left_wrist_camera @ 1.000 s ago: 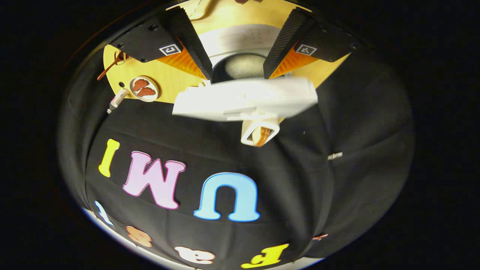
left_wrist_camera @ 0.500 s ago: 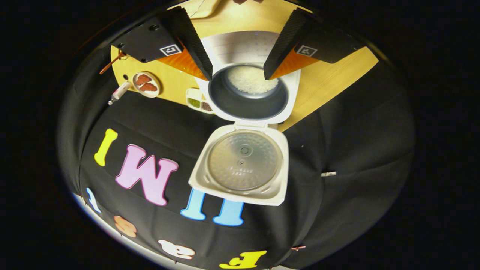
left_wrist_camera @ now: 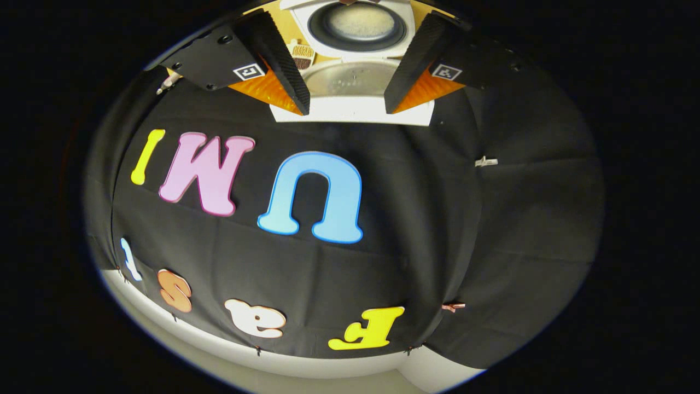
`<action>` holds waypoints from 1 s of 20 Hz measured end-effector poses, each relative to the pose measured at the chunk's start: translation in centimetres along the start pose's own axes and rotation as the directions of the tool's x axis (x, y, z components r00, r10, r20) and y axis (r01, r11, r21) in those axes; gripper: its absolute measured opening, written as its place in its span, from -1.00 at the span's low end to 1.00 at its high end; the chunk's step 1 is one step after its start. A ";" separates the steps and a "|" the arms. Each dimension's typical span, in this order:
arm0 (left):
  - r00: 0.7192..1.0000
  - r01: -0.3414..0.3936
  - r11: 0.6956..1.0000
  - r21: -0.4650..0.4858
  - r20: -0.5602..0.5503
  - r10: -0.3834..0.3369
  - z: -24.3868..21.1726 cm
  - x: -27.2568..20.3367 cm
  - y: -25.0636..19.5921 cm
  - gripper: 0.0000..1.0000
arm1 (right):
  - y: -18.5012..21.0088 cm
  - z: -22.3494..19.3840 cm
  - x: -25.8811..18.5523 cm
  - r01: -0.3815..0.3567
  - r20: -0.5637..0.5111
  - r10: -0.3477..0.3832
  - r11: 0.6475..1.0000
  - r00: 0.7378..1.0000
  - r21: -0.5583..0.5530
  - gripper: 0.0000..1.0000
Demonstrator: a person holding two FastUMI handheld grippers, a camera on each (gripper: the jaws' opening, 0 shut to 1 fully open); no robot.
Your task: Close the left gripper, press the button to open the rice cooker; take a wooden spoon from the chopstick holder with the right hand, scoop a spoonful of rice and pour it into the rice cooker, then put the wooden spoon back into the chopstick holder.
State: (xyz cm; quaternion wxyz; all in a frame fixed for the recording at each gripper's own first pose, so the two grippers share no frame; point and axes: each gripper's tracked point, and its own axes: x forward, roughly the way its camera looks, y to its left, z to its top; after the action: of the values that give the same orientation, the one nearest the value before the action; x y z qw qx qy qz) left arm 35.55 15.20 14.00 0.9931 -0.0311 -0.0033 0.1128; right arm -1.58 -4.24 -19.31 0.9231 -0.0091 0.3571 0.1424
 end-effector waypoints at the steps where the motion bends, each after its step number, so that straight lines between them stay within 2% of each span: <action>1: 1.000 0.004 1.000 0.005 0.011 -0.004 0.6 1.3 0.1 0.89 | -0.3 -0.7 0.0 0.014 -0.017 -0.014 1.000 1.000 -0.001 0.98; 5: 0.999 0.035 0.992 0.120 -0.003 -0.035 -0.2 6.8 0.4 0.87 | -0.6 -2.6 -0.4 0.058 -0.071 -0.061 0.997 0.996 -0.047 0.99; 10: 0.997 0.049 0.992 0.112 -0.069 -0.042 -3.1 11.3 1.0 0.86 | -0.6 -3.2 -1.2 0.083 -0.085 -0.094 0.988 0.992 -0.130 0.98; 11: 0.990 0.063 0.987 0.149 -0.133 -0.043 -4.6 11.5 1.1 0.86 | -0.6 -3.0 -1.3 0.085 -0.079 -0.097 0.987 0.992 -0.138 0.99; 13: 0.985 0.100 0.981 0.168 -0.153 -0.075 -4.8 11.2 -0.4 0.99 | -0.4 -2.9 -1.1 0.088 -0.080 -0.099 0.987 0.992 -0.135 0.97; 14: 0.979 0.118 0.981 0.153 -0.182 -0.089 -5.1 10.8 -0.9 0.92 | -0.3 -2.9 -0.8 0.085 -0.083 -0.096 0.988 0.992 -0.126 0.97; 19: 0.946 0.133 0.988 0.083 -0.307 -0.102 -7.4 7.3 -1.5 0.94 | 1.1 -2.7 0.4 0.044 -0.088 -0.050 0.997 0.995 -0.066 0.98; 20: 0.938 0.128 0.990 0.063 -0.332 -0.100 -8.0 6.2 -1.7 1.00 | 1.3 -2.5 0.7 0.035 -0.085 -0.039 0.998 0.996 -0.054 0.98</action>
State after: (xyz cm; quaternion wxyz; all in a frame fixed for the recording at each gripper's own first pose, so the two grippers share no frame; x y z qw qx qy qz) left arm 42.08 14.45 6.11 0.9851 -0.0076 0.1650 0.0483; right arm -3.08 -3.10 -21.49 0.9089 -0.0460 0.3922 0.1342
